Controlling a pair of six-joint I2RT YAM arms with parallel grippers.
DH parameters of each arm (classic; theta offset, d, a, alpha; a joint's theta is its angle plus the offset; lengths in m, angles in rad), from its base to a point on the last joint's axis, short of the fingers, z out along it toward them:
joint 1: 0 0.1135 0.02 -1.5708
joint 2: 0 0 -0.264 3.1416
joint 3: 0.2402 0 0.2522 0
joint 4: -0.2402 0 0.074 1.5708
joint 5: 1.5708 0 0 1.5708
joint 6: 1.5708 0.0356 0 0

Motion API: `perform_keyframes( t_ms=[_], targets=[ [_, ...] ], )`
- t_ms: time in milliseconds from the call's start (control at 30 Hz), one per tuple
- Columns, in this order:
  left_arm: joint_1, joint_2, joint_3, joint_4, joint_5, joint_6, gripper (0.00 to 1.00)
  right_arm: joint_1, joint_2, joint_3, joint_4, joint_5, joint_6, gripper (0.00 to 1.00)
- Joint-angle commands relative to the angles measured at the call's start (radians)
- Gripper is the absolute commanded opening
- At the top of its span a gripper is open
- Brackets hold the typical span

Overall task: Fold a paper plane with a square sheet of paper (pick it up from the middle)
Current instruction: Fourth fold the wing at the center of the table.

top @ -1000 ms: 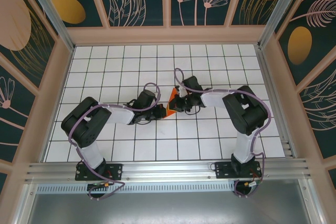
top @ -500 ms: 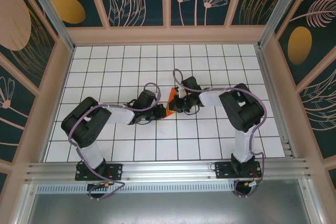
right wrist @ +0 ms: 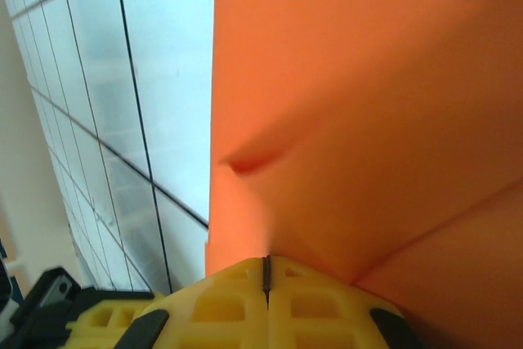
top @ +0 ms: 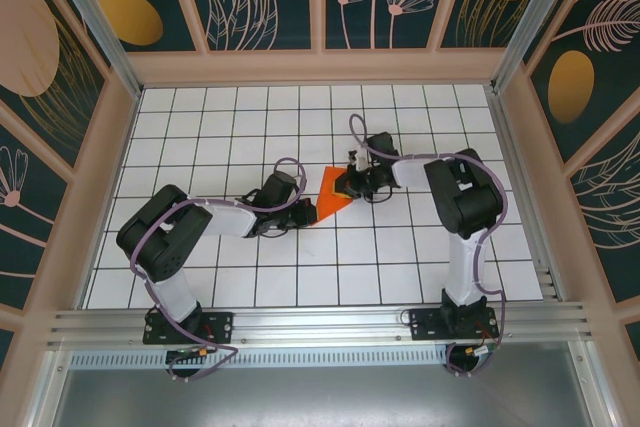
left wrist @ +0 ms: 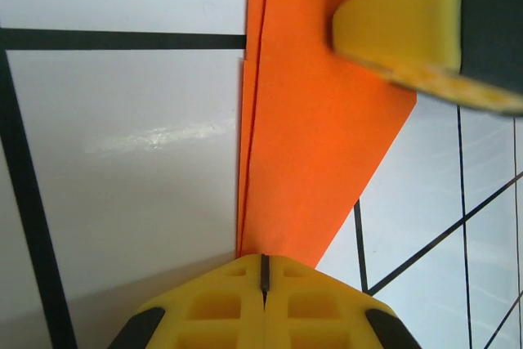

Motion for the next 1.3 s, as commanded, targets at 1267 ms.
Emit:
perform_keyframes(
  t_ms=[1267],
  targets=[
    [0.000, 0.050, -0.023, -0.170, -0.028, 0.017, 0.00, -0.107, 0.041, 0.007, 0.076, 0.172, -0.028, 0.07]
  ],
)
